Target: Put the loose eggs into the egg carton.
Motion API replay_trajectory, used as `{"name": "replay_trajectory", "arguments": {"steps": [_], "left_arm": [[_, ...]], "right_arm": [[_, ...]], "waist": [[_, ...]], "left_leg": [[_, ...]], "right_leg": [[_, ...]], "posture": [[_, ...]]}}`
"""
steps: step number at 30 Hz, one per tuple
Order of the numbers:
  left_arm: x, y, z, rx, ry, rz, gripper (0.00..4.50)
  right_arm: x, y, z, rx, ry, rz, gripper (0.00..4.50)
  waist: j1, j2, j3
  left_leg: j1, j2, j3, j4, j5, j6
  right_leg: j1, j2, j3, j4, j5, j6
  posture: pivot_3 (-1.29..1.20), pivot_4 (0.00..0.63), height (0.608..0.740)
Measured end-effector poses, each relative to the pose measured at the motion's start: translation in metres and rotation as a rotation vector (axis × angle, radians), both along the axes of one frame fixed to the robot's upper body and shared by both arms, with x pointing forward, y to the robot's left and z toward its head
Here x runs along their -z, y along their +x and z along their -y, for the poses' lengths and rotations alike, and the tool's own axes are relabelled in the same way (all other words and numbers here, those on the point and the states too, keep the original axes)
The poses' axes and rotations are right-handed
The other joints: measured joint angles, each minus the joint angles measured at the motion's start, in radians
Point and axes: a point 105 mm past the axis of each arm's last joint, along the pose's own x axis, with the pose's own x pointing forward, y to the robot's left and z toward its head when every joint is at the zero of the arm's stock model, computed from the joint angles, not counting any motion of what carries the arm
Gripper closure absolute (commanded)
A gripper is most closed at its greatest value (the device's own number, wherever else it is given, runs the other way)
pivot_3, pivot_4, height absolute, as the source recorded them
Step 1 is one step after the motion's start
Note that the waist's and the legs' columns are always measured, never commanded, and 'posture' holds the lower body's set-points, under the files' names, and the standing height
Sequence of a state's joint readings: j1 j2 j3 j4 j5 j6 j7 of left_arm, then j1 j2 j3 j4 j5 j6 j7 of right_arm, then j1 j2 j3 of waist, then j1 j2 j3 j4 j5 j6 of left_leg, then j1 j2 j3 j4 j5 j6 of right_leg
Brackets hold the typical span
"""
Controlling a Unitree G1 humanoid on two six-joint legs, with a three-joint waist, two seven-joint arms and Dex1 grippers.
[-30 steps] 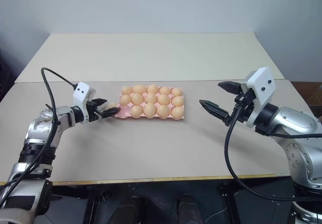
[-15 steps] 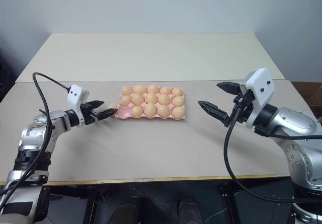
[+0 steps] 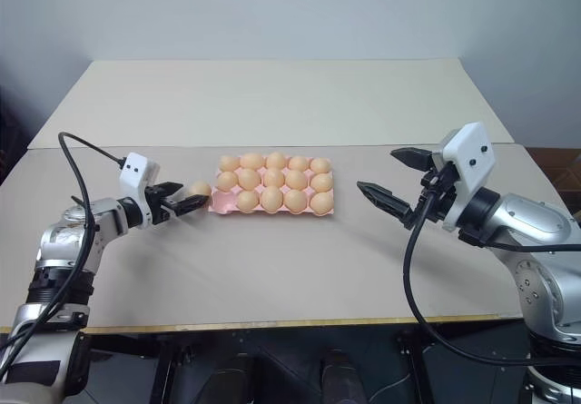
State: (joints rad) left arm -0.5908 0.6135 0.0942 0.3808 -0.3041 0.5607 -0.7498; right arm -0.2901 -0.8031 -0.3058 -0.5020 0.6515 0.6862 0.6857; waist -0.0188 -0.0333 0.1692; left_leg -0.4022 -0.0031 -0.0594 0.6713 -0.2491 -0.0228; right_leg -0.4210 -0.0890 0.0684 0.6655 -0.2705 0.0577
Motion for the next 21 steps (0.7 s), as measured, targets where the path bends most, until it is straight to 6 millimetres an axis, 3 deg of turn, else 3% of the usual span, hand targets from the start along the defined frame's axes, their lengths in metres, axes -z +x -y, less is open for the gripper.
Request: {"name": "replay_trajectory", "arguments": {"steps": [2, 9, 18, 21], "left_arm": [[0.000, 0.004, 0.003, 0.004, -0.003, 0.004, 0.57], [-0.004, 0.012, 0.013, 0.030, -0.002, 0.014, 2.63], [-0.004, 0.006, 0.004, 0.024, 0.025, 0.021, 2.63], [-0.017, -0.003, -0.007, 0.021, 0.035, 0.058, 2.63]], "right_arm": [[0.000, 0.000, 0.000, -0.001, 0.000, 0.001, 0.00], [-0.002, -0.001, -0.004, -0.010, 0.004, 0.014, 0.00], [-0.005, -0.003, -0.010, -0.027, 0.030, 0.023, 0.00], [-0.005, -0.003, -0.010, -0.021, 0.033, 0.024, 0.00]], "waist": [[0.001, 0.000, 0.000], [-0.001, 0.000, 0.000], [-0.004, 0.000, 0.000], [-0.008, 0.000, 0.000]], "left_leg": [[0.000, 0.000, 0.000, 0.001, 0.000, 0.000], [-0.001, 0.000, 0.000, 0.002, -0.001, 0.002], [-0.002, 0.000, 0.000, 0.003, -0.001, 0.002], [-0.002, 0.001, -0.001, 0.003, -0.001, 0.002]], "right_leg": [[0.000, 0.000, 0.000, 0.000, 0.000, 0.000], [0.000, 0.000, 0.000, 0.001, 0.000, 0.000], [-0.001, 0.000, 0.000, 0.001, 0.000, 0.000], [-0.001, 0.001, 0.000, 0.002, 0.000, 0.000]], "posture": [[0.00, 0.150, 0.740], [0.00, 0.150, 0.740], [0.00, 0.150, 0.740], [0.00, 0.150, 0.740]]}}
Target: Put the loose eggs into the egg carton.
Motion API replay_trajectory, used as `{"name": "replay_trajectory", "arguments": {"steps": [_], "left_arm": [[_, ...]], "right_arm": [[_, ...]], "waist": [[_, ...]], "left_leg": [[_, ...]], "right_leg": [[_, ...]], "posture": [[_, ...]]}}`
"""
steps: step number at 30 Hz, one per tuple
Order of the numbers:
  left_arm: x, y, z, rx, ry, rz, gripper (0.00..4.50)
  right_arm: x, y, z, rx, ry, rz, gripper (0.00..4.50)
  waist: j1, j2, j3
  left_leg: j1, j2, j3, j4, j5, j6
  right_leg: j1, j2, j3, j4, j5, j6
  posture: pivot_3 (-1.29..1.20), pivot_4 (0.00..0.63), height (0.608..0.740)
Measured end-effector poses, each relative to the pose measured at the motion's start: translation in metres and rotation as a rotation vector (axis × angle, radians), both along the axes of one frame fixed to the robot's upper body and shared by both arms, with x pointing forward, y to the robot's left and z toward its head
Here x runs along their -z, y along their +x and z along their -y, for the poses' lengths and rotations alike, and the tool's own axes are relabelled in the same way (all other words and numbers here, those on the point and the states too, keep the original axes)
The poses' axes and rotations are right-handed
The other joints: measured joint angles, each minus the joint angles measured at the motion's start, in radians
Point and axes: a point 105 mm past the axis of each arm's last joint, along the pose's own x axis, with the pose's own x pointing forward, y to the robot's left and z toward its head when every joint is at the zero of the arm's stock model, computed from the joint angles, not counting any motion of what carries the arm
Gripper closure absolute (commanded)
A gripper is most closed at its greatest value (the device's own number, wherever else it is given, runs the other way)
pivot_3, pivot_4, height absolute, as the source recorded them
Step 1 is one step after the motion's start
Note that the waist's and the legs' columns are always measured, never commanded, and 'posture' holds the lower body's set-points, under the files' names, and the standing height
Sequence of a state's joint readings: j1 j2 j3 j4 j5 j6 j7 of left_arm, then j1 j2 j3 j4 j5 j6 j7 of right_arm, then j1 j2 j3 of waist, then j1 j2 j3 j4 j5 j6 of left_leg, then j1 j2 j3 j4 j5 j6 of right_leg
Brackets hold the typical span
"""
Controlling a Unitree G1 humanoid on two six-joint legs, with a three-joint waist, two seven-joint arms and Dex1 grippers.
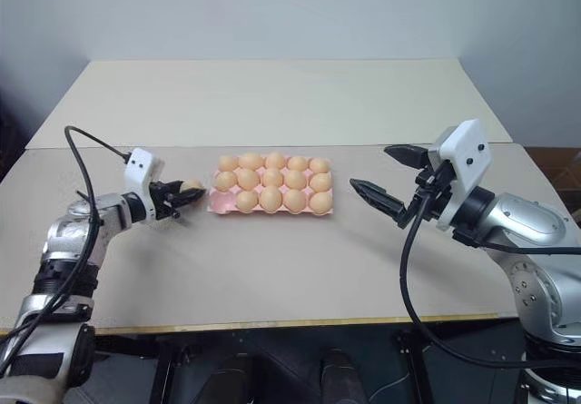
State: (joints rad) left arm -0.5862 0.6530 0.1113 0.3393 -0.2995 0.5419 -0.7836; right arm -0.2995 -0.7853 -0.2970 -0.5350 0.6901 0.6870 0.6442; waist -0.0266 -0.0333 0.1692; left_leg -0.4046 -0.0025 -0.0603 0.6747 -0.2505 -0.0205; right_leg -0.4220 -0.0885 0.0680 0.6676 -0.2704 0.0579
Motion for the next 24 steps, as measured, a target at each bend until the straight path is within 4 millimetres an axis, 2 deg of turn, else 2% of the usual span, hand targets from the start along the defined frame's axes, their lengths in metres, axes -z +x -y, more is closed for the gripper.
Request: {"name": "replay_trajectory", "arguments": {"steps": [1, 4, 6, 8, 10, 13, 16, 19, 20, 21, 24], "left_arm": [[-0.006, -0.002, -0.001, 0.006, -0.009, 0.016, 2.63], [-0.046, -0.017, 0.005, 0.082, -0.078, 0.117, 2.63], [-0.066, -0.028, 0.018, 0.159, -0.116, 0.160, 2.63], [-0.073, -0.039, 0.036, 0.250, -0.138, 0.160, 2.63], [-0.067, -0.042, 0.049, 0.294, -0.137, 0.133, 2.63], [-0.044, -0.038, 0.066, 0.327, -0.101, 0.066, 2.63], [-0.026, -0.030, 0.070, 0.299, -0.093, 0.014, 2.63], [-0.022, -0.025, 0.069, 0.278, -0.071, 0.011, 2.63], [-0.021, -0.024, 0.068, 0.274, -0.063, 0.007, 2.03], [-0.021, -0.023, 0.069, 0.274, -0.057, 0.004, 1.85], [-0.017, -0.021, 0.068, 0.273, -0.061, -0.012, 0.86]], "right_arm": [[0.000, 0.000, 0.000, 0.001, 0.001, 0.000, 0.00], [0.000, 0.000, -0.001, 0.004, 0.001, 0.002, 0.00], [0.000, 0.000, -0.001, 0.006, 0.001, 0.002, 0.00], [0.000, 0.000, -0.001, 0.006, 0.001, 0.002, 0.00], [0.000, 0.000, -0.001, 0.006, 0.001, 0.002, 0.00], [0.001, 0.000, -0.001, 0.006, 0.001, 0.001, 0.00], [0.000, 0.000, -0.001, 0.009, 0.005, 0.002, 0.00], [0.000, 0.000, 0.000, 0.012, 0.007, 0.001, 0.00], [0.000, 0.000, 0.000, 0.014, 0.007, 0.002, 0.00], [0.000, 0.001, 0.000, 0.017, 0.009, 0.002, 0.00], [-0.002, 0.000, -0.001, 0.014, 0.039, -0.002, 0.00]], "waist": [[0.000, 0.000, 0.000], [0.001, 0.000, 0.000], [0.006, 0.000, 0.000], [0.009, 0.000, 0.000], [0.009, 0.000, 0.000], [0.009, 0.000, 0.000], [0.006, 0.000, 0.000], [0.004, 0.000, 0.000], [0.004, 0.000, 0.000], [0.005, 0.000, 0.000], [0.006, 0.000, 0.000]], "left_leg": [[0.000, 0.000, 0.000, 0.000, 0.000, 0.000], [0.000, 0.000, 0.000, 0.000, 0.000, 0.000], [0.000, -0.001, 0.000, 0.001, 0.000, 0.000], [0.000, -0.001, 0.000, 0.001, 0.000, 0.000], [0.001, -0.001, 0.000, 0.001, 0.000, 0.000], [0.001, -0.001, 0.000, 0.001, 0.000, 0.000], [0.000, 0.000, 0.000, 0.001, 0.000, 0.001], [0.000, 0.000, 0.000, 0.001, -0.001, 0.001], [0.000, 0.000, 0.000, 0.001, -0.001, 0.001], [0.000, 0.000, 0.000, 0.001, -0.001, 0.001], [0.000, 0.000, 0.000, 0.002, -0.001, 0.001]], "right_leg": [[0.000, 0.000, 0.000, 0.000, 0.000, 0.000], [0.000, -0.001, 0.000, -0.001, 0.000, 0.000], [0.001, -0.001, 0.000, -0.001, 0.000, 0.000], [0.002, -0.001, 0.000, -0.002, 0.000, 0.000], [0.002, -0.001, 0.000, -0.002, 0.000, 0.000], [0.002, 0.000, 0.000, -0.002, 0.000, 0.000], [0.001, 0.000, 0.000, -0.002, 0.000, 0.000], [0.001, 0.000, 0.000, -0.002, 0.000, 0.000], [0.001, 0.000, 0.000, -0.002, 0.000, 0.000], [0.001, 0.000, 0.000, -0.002, 0.000, 0.000], [0.001, 0.000, 0.000, -0.002, 0.000, 0.000]], "posture": [[0.00, 0.150, 0.740], [0.00, 0.150, 0.740], [0.00, 0.150, 0.740], [0.00, 0.150, 0.740], [0.00, 0.150, 0.740], [0.00, 0.150, 0.740], [0.00, 0.150, 0.740], [0.00, 0.150, 0.740], [0.00, 0.150, 0.740], [0.00, 0.150, 0.740], [0.00, 0.150, 0.740]]}}
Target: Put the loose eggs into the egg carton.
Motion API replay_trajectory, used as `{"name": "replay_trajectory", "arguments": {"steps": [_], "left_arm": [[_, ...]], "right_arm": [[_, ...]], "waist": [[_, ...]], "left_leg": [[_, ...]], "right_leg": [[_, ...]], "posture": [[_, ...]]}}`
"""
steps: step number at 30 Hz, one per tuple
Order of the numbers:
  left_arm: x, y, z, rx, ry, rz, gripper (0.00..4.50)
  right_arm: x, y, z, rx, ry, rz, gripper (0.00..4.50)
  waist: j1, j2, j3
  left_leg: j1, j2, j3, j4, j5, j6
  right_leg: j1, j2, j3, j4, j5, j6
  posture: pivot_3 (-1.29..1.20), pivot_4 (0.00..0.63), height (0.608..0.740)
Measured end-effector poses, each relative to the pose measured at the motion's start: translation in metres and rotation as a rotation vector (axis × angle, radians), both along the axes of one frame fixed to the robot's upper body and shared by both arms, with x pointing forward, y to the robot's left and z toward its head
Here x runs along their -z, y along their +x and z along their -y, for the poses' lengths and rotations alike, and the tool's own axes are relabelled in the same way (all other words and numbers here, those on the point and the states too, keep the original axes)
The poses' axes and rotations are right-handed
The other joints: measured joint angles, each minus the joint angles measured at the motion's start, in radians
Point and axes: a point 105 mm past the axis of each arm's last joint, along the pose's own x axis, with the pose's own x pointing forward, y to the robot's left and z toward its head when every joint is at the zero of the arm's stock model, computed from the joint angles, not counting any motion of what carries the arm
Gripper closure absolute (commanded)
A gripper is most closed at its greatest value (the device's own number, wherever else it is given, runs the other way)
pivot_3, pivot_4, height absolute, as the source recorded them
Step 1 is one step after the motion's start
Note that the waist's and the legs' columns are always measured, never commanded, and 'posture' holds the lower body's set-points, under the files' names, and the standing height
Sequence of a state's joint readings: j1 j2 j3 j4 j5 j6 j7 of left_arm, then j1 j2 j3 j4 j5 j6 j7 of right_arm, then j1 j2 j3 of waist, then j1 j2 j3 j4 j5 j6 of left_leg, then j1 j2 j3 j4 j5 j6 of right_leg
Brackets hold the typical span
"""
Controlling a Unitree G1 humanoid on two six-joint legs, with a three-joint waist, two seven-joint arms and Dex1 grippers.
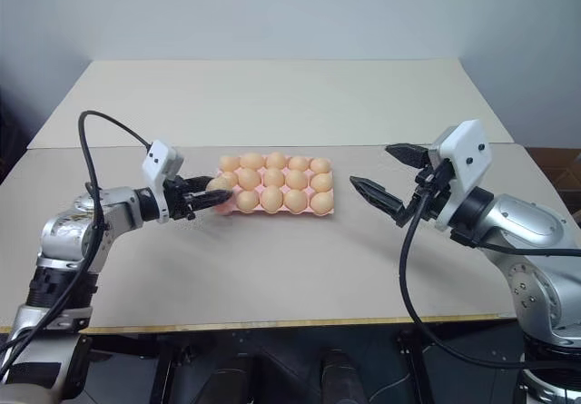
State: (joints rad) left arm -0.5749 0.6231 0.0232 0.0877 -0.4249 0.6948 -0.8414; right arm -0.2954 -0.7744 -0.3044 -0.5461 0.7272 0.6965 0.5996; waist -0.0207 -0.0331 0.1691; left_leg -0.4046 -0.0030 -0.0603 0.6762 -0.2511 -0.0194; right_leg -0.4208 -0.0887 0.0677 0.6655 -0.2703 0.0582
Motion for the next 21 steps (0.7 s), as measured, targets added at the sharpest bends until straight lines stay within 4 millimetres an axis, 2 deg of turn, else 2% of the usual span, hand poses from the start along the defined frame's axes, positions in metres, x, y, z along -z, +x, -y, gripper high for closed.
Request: {"name": "replay_trajectory", "arguments": {"steps": [3, 7, 11, 14, 17, 21], "left_arm": [[-0.002, -0.001, 0.001, 0.019, -0.012, -0.002, 0.01], [-0.013, -0.001, -0.007, 0.001, -0.009, 0.035, 0.01], [-0.044, -0.009, -0.037, -0.047, -0.018, 0.131, 0.01], [-0.053, -0.027, -0.069, -0.079, 0.020, 0.179, 0.01], [-0.048, -0.051, -0.091, -0.073, 0.036, 0.155, 0.01], [-0.038, -0.098, -0.114, -0.036, 0.076, 0.073, 0.01]], "right_arm": [[-0.001, 0.000, 0.001, 0.011, 0.003, 0.002, 0.00], [-0.001, 0.001, 0.001, 0.012, 0.004, 0.002, 0.00], [-0.001, 0.001, 0.002, 0.009, -0.002, -0.001, 0.00], [0.001, 0.001, 0.007, -0.003, -0.021, -0.019, 0.00], [0.004, 0.002, 0.014, -0.026, -0.027, -0.044, 0.00], [0.025, -0.001, 0.028, -0.077, -0.068, -0.121, 0.00]], "waist": [[0.000, 0.000, 0.000], [-0.003, 0.000, 0.000], [-0.011, 0.000, 0.000], [-0.022, 0.000, 0.000], [-0.023, 0.000, 0.000], [-0.023, 0.000, 0.000]], "left_leg": [[0.000, 0.000, 0.000, 0.000, 0.000, 0.000], [0.000, 0.000, 0.000, 0.000, 0.000, 0.000], [0.000, 0.000, 0.000, 0.000, 0.000, 0.000], [0.001, 0.001, 0.000, -0.002, 0.000, 0.000], [0.001, 0.001, 0.000, -0.002, 0.000, 0.000], [0.001, 0.001, 0.001, -0.002, -0.001, 0.002]], "right_leg": [[0.000, 0.000, 0.000, 0.000, 0.000, 0.000], [0.000, 0.000, 0.000, 0.000, 0.000, 0.000], [-0.001, 0.000, 0.000, 0.000, 0.000, 0.000], [0.000, 0.000, 0.000, 0.000, 0.000, 0.000], [0.000, 0.000, 0.000, -0.001, 0.000, 0.000], [0.000, -0.001, 0.000, -0.002, 0.000, 0.000]], "posture": [[0.00, 0.150, 0.740], [0.00, 0.150, 0.740], [0.00, 0.150, 0.740], [0.00, 0.150, 0.740], [0.00, 0.150, 0.740], [0.00, 0.150, 0.740]]}}
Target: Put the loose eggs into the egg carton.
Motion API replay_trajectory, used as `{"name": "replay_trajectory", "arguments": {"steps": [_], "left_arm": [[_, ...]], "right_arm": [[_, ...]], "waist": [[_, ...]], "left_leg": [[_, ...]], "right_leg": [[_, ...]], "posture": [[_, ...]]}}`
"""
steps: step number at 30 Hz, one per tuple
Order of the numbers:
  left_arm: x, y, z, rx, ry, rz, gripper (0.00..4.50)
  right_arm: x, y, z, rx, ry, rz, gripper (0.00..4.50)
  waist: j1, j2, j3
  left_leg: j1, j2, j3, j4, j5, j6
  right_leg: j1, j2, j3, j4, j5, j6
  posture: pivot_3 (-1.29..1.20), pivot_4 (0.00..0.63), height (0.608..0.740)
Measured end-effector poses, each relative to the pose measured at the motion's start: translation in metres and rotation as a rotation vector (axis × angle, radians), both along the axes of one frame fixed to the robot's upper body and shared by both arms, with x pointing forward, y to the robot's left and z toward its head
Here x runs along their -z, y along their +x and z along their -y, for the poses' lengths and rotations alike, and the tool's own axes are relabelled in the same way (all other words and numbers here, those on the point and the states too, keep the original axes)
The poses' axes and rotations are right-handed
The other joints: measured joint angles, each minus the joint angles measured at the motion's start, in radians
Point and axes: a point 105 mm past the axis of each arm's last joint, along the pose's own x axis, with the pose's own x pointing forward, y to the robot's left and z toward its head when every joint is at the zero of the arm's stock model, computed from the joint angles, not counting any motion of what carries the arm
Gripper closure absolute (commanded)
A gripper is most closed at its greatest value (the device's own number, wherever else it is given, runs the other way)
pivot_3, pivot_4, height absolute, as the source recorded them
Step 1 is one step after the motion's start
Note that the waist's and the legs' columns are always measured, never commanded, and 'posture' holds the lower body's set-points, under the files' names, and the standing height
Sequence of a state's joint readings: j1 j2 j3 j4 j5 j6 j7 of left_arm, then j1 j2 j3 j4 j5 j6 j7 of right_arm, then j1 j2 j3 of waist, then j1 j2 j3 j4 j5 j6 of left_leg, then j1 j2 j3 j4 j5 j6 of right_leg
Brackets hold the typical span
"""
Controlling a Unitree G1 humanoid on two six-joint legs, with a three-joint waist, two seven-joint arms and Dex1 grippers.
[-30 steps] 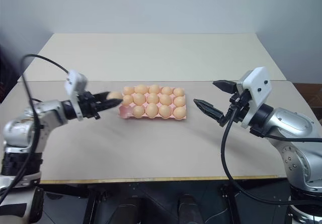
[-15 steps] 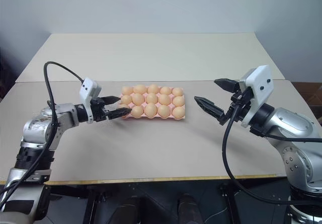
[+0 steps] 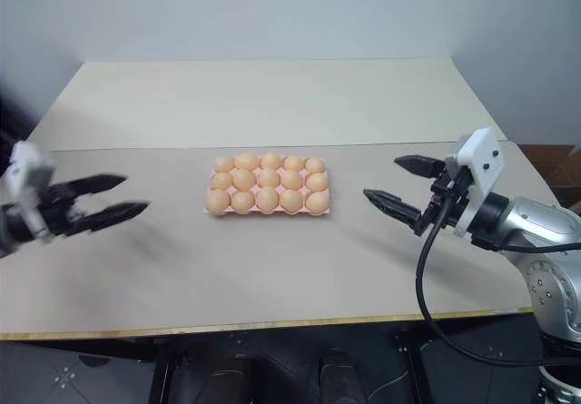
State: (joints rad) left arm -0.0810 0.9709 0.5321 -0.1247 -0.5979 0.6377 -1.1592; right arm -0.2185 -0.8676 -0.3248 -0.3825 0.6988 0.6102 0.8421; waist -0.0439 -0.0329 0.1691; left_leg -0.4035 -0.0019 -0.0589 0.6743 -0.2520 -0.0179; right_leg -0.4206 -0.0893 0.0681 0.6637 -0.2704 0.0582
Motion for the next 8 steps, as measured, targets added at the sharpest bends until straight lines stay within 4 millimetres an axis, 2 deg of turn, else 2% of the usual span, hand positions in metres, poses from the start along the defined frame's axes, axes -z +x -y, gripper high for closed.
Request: {"name": "replay_trajectory", "arguments": {"steps": [4, 8], "left_arm": [[0.004, -0.029, -0.002, 0.002, 0.004, -0.035, 0.01], [0.005, -0.037, 0.006, -0.011, -0.024, -0.023, 0.01]], "right_arm": [[0.009, 0.004, 0.007, -0.006, -0.015, -0.022, 0.00], [0.015, 0.006, 0.007, -0.017, -0.034, -0.040, 0.00]], "waist": [[0.005, 0.000, 0.000], [0.008, 0.000, 0.000]], "left_leg": [[0.004, 0.000, 0.000, 0.000, 0.000, 0.000], [0.006, 0.000, 0.000, 0.000, 0.000, 0.000]], "right_leg": [[0.004, 0.000, 0.000, 0.000, 0.000, 0.000], [0.006, 0.000, 0.000, -0.001, 0.000, 0.000]], "posture": [[0.00, 0.150, 0.740], [0.00, 0.150, 0.740]]}}
